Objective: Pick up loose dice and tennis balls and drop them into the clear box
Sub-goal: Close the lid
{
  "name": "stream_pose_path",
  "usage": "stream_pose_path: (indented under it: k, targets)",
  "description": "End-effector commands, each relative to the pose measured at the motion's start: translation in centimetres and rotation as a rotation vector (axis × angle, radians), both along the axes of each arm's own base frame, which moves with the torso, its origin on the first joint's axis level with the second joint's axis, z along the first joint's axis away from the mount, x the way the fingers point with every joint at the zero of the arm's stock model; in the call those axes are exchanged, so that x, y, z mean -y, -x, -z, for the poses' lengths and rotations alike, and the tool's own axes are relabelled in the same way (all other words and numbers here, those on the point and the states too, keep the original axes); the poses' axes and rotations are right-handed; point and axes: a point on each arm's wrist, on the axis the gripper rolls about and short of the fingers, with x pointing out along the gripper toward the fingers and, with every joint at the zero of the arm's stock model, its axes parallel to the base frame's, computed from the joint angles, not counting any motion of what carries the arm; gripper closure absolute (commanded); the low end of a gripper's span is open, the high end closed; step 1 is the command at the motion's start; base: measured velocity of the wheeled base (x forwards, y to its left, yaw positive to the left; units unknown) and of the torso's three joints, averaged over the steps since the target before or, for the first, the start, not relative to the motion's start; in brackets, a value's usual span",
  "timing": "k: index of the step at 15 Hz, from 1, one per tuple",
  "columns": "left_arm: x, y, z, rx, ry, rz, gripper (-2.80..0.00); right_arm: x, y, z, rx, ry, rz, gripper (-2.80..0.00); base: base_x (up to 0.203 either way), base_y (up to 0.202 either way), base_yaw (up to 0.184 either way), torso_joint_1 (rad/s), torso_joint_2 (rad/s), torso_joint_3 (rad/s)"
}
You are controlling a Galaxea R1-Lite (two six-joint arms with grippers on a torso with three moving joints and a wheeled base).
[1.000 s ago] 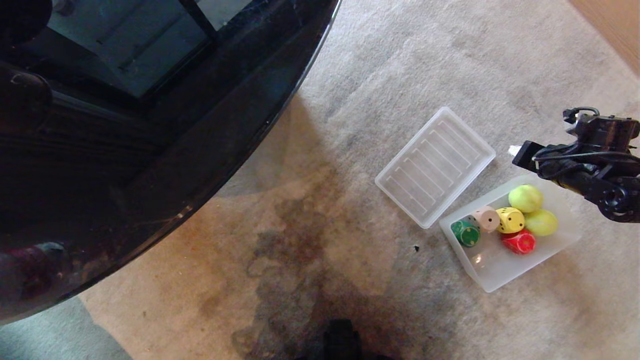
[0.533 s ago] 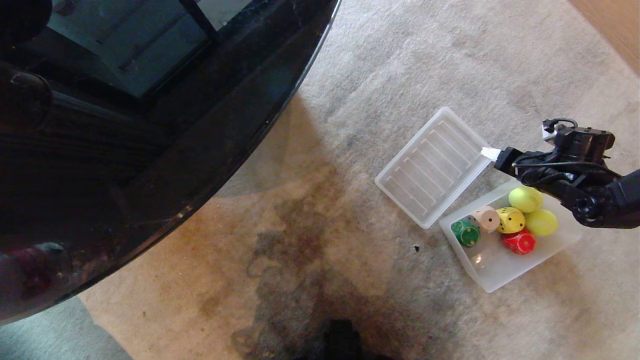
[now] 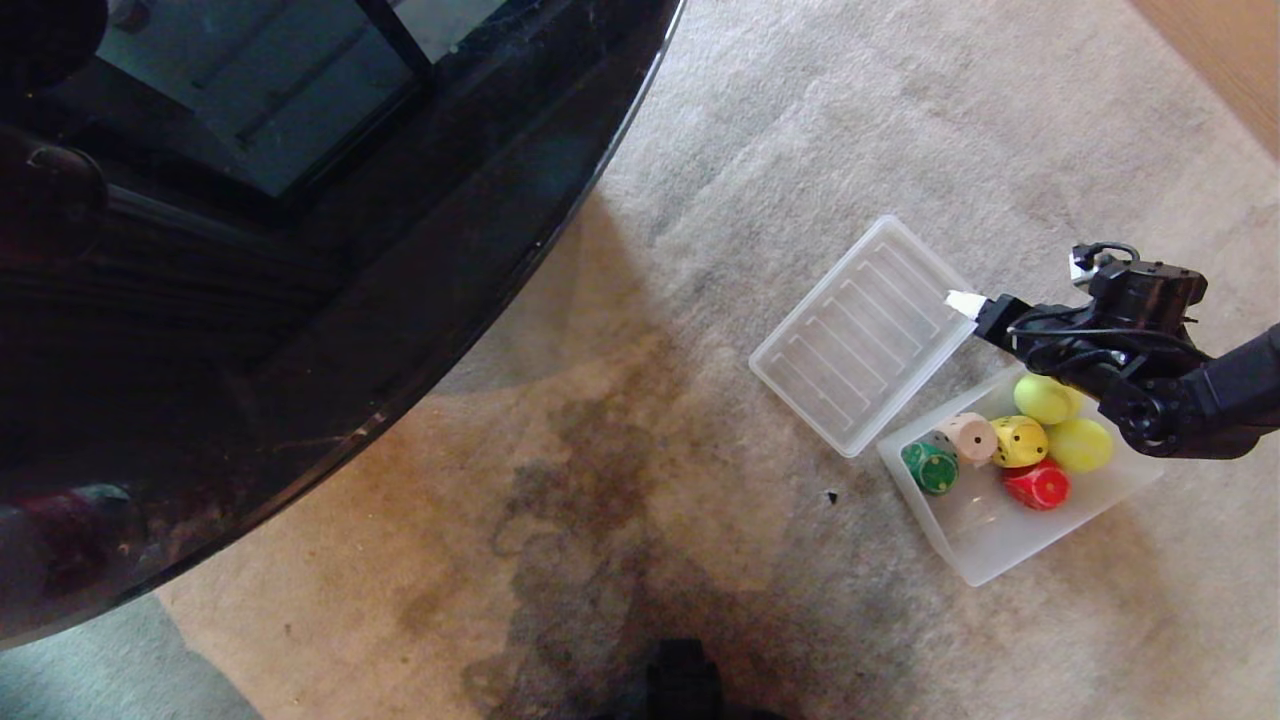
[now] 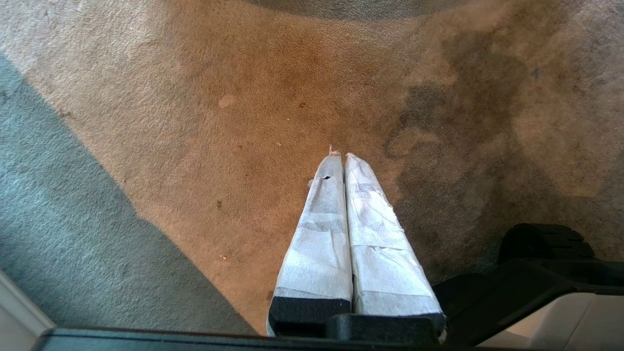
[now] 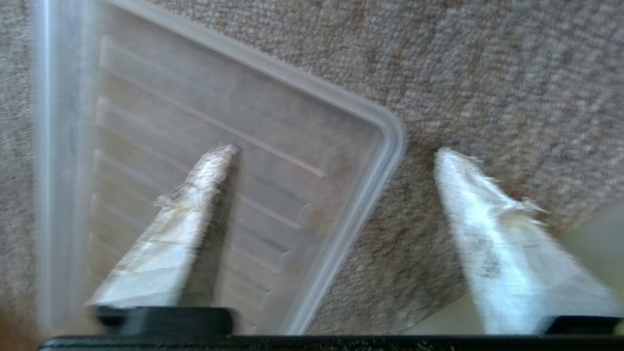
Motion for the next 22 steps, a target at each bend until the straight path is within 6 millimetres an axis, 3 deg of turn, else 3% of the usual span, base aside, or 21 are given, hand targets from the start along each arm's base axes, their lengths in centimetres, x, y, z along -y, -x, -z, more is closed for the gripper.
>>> stream_pose_path:
  k: [1, 7, 13, 16, 18, 22]
  targets:
    - [0.0, 0.0, 0.0, 0.001, 0.001, 0.0, 0.0, 0.0, -0.5, 0.7, -0.011, -0.004, -0.003, 0.0, 0.0, 0.0, 0.0, 0.0, 0.0, 0.0]
    - [0.0, 0.0, 0.0, 0.001, 0.001, 0.0, 0.0, -0.3, -0.8, 0.7, -0.024, -0.002, -0.013, 0.0, 0.0, 0.0, 0.0, 0.0, 0.0, 0.0]
    - [0.0, 0.0, 0.0, 0.001, 0.001, 0.0, 0.0, -0.5, 0.4, -1.3, 0.01, 0.004, -0.013, 0.0, 0.0, 0.0, 0.0, 0.0, 0.0, 0.0]
    - [0.0, 0.0, 0.0, 0.001, 0.001, 0.0, 0.0, -0.5, 0.5, -1.4, 0.008, 0.006, -0.014, 0.0, 0.0, 0.0, 0.0, 0.0, 0.0, 0.0]
    - [0.0, 0.0, 0.0, 0.001, 0.001, 0.0, 0.0, -0.7, 2.4, -3.9, 0.054, 0.022, -0.016, 0.0, 0.0, 0.0, 0.0, 0.0, 0.0, 0.0]
    - [0.0, 0.0, 0.0, 0.001, 0.001, 0.0, 0.0, -1.1, 5.7, -6.3, 0.084, 0.031, -0.018, 0.0, 0.0, 0.0, 0.0, 0.0, 0.0, 0.0]
